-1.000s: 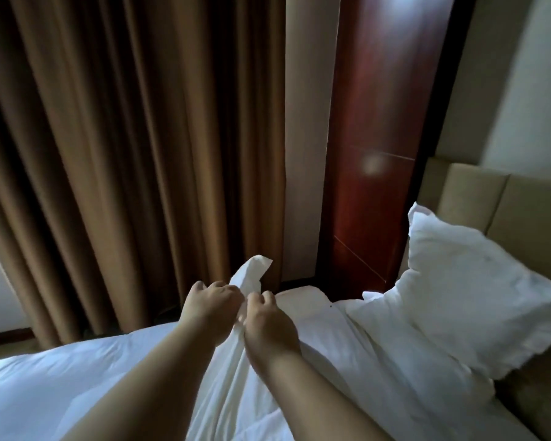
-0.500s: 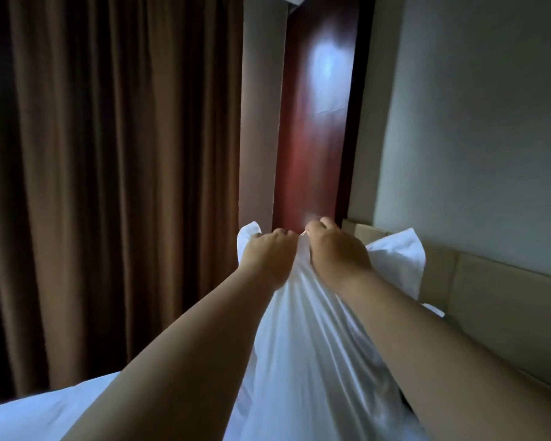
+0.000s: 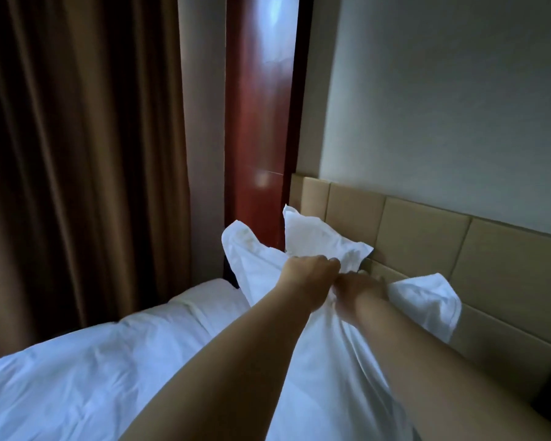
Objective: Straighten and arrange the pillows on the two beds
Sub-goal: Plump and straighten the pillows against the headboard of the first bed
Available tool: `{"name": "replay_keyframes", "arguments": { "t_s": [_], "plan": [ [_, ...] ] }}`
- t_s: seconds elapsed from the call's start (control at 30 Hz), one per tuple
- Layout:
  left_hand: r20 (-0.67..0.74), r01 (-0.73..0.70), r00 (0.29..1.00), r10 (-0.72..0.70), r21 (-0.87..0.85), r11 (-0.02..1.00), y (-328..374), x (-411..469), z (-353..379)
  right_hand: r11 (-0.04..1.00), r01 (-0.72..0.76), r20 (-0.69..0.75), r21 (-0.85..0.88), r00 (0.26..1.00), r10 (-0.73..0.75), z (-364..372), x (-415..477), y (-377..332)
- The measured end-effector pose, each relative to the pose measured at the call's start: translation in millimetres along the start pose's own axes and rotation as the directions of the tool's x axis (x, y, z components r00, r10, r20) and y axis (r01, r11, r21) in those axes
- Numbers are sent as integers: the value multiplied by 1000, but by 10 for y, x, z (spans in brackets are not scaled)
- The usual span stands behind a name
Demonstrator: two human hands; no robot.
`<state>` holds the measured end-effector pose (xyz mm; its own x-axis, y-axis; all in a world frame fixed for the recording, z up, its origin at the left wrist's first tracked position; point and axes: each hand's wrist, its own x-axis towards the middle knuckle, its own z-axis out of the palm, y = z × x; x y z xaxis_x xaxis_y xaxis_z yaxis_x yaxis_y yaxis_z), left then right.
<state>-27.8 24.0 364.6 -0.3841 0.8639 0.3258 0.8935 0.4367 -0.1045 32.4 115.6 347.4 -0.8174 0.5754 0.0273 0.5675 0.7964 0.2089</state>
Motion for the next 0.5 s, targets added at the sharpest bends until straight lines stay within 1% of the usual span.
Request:
{"name": "replay_keyframes", "arguments": {
  "t_s": [0.03,0.1,0.13,0.17,0.2,0.23,0.27,0.3,0.33,0.37,0.43,0.5],
  "plan": [
    [40,26,999,-25,-23,999,39,21,50,1000,26,12,14,1000,-26,8,-35,34],
    [136,126,984,-113,-96,987,78,71,162,994,94,63,60,993,-98,30,-90,100],
    [199,177,968,-151,-125,976,78,110,229,986,139,85,93,986,-147,52,-110,136],
    [278,205,946,-167,-114,972,74,156,302,973,188,89,133,976,-200,109,-95,180],
    [370,199,914,-168,-47,979,72,198,370,961,210,84,179,970,-227,190,-50,237],
    [460,175,870,-181,55,983,70,240,432,953,214,82,215,968,-236,261,-4,298],
    [524,152,826,-208,148,977,76,285,490,951,206,74,232,971,-228,332,70,375],
    [555,152,797,-237,197,969,91,336,547,948,172,75,267,977,-198,383,151,465],
    [550,184,794,-258,188,965,117,392,617,951,122,90,284,984,-153,416,236,578],
    [515,230,813,-272,145,962,159,449,693,951,89,86,297,989,-120,447,312,704],
    [414,316,851,-322,86,945,300,585,850,954,124,59,272,988,-145,510,456,986],
    [347,363,858,-379,111,925,473,769,967,959,136,55,249,986,-154,554,598,1237]
  ]
}}
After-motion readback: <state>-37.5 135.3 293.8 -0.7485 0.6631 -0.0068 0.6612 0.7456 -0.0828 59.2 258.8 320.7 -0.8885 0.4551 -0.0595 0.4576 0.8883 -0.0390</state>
